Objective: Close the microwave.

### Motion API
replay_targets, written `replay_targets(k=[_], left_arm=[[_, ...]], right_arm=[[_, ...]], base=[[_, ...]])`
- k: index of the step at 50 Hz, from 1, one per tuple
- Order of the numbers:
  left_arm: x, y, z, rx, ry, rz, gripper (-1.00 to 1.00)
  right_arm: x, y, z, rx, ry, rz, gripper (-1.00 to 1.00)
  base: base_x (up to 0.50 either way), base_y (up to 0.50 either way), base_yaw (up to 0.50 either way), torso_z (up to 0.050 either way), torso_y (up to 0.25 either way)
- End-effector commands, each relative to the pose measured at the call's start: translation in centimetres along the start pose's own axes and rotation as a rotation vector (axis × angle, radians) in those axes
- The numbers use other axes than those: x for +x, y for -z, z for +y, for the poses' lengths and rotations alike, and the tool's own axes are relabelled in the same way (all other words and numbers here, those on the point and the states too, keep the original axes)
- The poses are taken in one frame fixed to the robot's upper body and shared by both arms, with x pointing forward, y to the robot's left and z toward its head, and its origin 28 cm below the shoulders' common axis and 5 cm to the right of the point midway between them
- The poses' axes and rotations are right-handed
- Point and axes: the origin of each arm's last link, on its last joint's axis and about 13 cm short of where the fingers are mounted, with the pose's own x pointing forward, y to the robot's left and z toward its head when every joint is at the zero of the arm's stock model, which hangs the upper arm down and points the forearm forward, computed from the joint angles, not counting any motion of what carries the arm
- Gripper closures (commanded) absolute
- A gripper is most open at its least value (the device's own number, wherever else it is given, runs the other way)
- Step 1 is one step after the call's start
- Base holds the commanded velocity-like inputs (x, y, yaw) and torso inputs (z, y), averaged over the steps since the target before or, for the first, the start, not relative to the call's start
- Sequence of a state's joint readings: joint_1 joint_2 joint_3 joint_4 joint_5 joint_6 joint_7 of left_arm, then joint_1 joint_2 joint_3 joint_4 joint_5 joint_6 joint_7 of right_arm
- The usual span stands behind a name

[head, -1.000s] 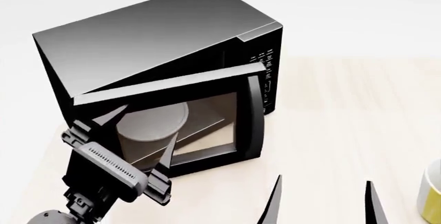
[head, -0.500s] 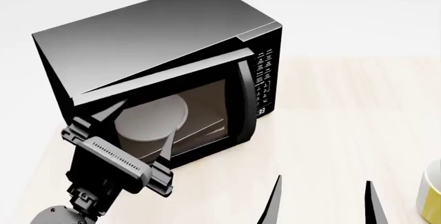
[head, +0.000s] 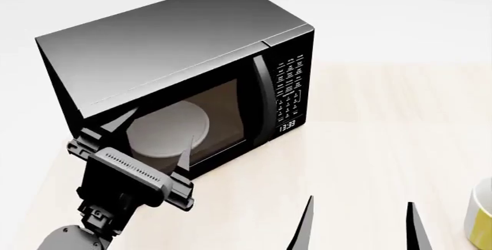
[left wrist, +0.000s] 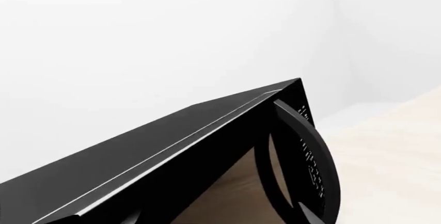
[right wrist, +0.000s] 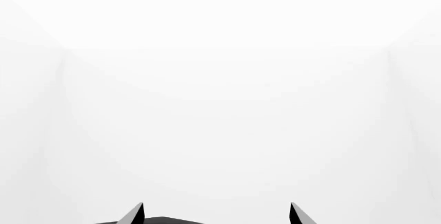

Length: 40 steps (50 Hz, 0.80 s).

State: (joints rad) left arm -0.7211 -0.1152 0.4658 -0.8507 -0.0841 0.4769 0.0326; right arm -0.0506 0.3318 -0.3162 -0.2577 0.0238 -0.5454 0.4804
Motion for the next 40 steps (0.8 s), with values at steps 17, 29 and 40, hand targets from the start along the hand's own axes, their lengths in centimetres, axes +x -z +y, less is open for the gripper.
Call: replay_targets(k=[17,29,40], left_arm=[[-11.1,-1.1,-4.3,-0.112,0.133,0.134,-1.00],[-13.1,-2.9,-3.8,-0.110,0.078,0.086,-1.00],[-16.1,-4.3,0.6,-0.044,-0.159,0.083,-1.00]], right_arm=[[-0.1,0.1,0.0,-0.010,-0.002,0.002,-1.00],[-0.1,0.1,0.0,-0.012,-0.001,0.005,-1.00],[-0.3,0.3,0.0,-0.027,0.003,0.015,-1.00]], base=[[0.00,0.00,0.00,0.000,0.000],[0.00,0.00,0.00,0.000,0.000],[0.00,0.00,0.00,0.000,0.000]])
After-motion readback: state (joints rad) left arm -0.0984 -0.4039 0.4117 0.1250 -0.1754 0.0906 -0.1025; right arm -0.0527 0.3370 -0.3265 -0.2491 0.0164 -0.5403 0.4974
